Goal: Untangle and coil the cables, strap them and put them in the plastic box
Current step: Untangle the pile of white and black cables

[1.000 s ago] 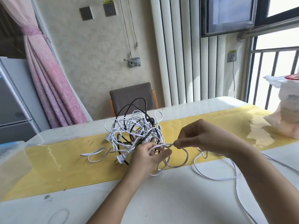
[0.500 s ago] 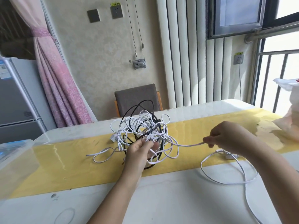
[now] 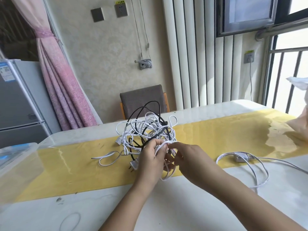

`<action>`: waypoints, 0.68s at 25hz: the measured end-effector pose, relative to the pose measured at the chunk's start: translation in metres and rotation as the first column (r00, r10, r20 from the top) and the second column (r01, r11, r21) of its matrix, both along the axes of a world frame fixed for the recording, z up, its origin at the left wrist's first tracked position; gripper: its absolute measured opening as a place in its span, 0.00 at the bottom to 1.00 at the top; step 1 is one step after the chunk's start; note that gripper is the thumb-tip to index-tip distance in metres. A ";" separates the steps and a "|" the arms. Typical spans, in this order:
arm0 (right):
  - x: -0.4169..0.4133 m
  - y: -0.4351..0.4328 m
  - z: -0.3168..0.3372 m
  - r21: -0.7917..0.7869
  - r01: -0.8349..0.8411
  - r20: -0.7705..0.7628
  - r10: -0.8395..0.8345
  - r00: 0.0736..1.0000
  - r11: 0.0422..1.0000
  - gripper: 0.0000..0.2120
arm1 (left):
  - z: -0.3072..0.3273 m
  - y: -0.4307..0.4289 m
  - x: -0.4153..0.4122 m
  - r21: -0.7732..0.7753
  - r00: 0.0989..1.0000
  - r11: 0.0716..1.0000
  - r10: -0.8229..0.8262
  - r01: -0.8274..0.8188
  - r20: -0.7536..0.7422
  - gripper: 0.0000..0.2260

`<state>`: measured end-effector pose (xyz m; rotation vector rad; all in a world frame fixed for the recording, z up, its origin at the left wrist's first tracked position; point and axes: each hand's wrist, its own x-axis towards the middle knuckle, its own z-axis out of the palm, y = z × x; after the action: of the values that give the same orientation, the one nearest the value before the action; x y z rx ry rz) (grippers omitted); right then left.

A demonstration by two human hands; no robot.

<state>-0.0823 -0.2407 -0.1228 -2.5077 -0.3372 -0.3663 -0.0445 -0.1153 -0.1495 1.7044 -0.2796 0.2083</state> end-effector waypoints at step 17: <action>0.018 -0.030 0.005 -0.203 0.277 0.092 -0.263 0.960 0.939 0.09 | 0.017 -0.020 0.034 0.700 0.854 0.556 0.033 -0.447 0.519 0.20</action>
<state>-0.0644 -0.2711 -0.1180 -2.7662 -0.0557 -0.5452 -0.0103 -0.1355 -0.1325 2.6220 -0.5358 0.8126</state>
